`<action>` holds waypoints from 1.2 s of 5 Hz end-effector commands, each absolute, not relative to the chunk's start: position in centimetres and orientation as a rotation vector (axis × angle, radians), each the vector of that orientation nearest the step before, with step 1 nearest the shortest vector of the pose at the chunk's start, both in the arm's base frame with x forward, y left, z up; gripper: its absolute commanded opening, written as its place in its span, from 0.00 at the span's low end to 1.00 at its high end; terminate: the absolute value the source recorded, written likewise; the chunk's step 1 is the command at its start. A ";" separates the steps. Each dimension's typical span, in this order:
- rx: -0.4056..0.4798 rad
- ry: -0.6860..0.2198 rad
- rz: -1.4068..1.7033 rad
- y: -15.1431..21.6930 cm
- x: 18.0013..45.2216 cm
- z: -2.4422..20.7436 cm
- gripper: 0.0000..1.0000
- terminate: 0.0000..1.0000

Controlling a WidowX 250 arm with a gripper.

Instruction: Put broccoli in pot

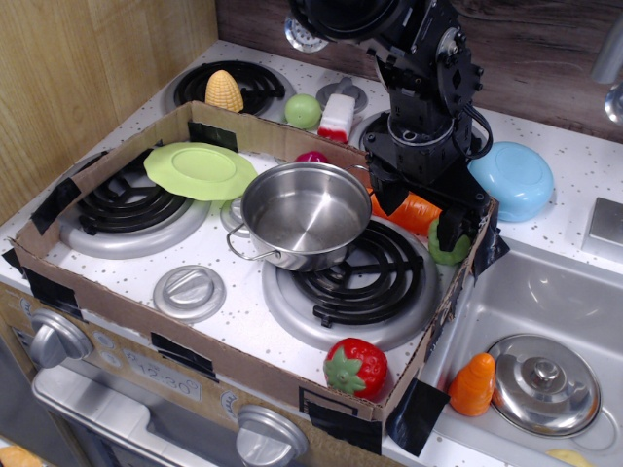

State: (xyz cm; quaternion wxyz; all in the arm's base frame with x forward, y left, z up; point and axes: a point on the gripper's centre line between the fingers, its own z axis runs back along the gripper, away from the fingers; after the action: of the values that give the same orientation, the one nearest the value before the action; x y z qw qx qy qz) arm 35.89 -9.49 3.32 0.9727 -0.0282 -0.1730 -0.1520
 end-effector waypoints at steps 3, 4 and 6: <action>-0.088 -0.389 -0.282 -10.4 36.3 3.3 0.00 0.00; -0.075 -0.392 -0.275 -10.4 36.3 3.5 0.00 0.00; -0.035 -0.344 -0.255 -10.5 36.0 6.8 0.00 0.00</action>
State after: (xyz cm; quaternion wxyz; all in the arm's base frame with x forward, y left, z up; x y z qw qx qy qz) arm 34.92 -10.31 4.06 0.9841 -0.0089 -0.1244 -0.1268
